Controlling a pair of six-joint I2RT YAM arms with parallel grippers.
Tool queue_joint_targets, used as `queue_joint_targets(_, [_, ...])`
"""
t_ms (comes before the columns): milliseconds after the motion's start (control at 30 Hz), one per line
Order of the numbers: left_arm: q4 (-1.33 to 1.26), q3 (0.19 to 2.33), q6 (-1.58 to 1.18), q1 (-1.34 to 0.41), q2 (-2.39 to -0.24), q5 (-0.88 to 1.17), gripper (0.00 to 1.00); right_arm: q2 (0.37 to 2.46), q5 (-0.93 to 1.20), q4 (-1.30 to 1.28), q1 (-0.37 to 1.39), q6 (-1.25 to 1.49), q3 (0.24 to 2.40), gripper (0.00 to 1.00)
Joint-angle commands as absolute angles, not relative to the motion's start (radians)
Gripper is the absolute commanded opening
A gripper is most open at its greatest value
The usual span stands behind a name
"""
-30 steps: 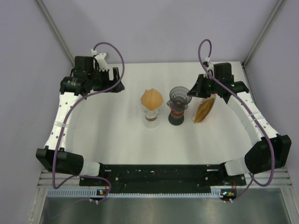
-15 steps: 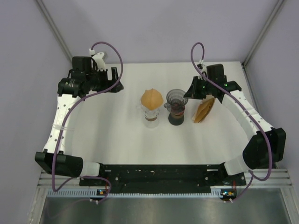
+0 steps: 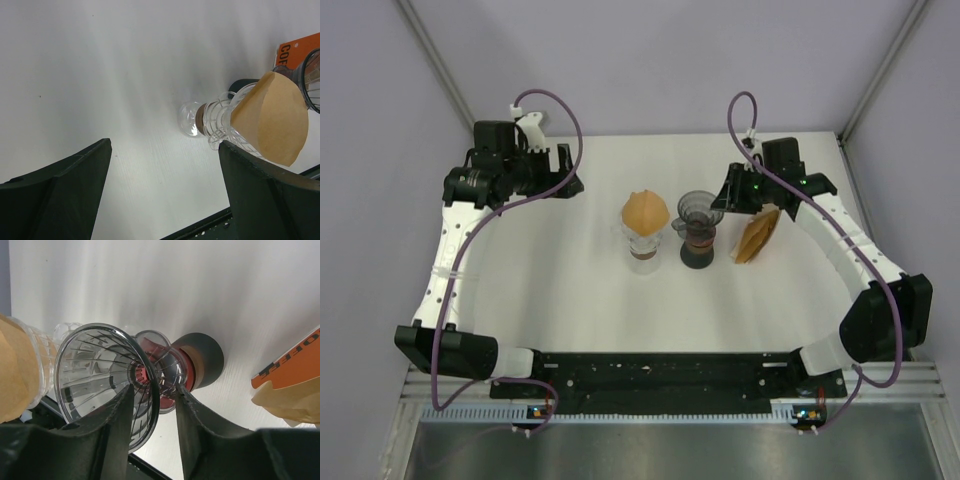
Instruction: Place the coffee filter in the dripper
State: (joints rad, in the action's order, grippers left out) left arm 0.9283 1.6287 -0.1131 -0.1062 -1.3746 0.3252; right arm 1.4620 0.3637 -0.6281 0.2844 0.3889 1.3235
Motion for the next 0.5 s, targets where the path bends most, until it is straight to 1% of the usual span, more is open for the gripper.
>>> queue_joint_targets(0, [0.907, 1.647, -0.107, -0.100, -1.341, 0.341, 0.94, 1.433, 0.339, -0.649, 0.288, 0.356, 1.403, 0.41])
queue_joint_targets(133, [0.907, 1.646, -0.106, -0.100, -1.341, 0.341, 0.94, 1.408, 0.238, -0.738, 0.285, 0.321, 1.486, 0.49])
queue_joint_targets(200, [0.908, 1.644, -0.104, -0.100, -1.339, 0.344, 0.94, 1.376, 0.117, -0.770, 0.276, 0.346, 1.509, 0.60])
queue_joint_targets(267, [0.908, 1.644, -0.103, -0.098, -1.336, 0.348, 0.94, 1.327, 0.003, -0.773, 0.247, 0.373, 1.491, 0.63])
queue_joint_targets(300, [0.908, 1.644, -0.101, -0.098, -1.335, 0.350, 0.94, 1.304, -0.055, -0.769, 0.227, 0.386, 1.471, 0.63])
queue_joint_targets(367, [0.908, 1.644, -0.101, -0.098, -1.333, 0.354, 0.94, 1.247, -0.083, -0.743, 0.174, 0.413, 1.410, 0.63])
queue_joint_targets(400, [0.907, 1.644, -0.101, -0.098, -1.333, 0.357, 0.94, 1.230, -0.093, -0.726, 0.161, 0.419, 1.370, 0.61])
queue_joint_targets(467, [0.908, 1.644, -0.103, -0.098, -1.333, 0.360, 0.94, 1.209, -0.135, -0.718, 0.160, 0.434, 1.298, 0.52])
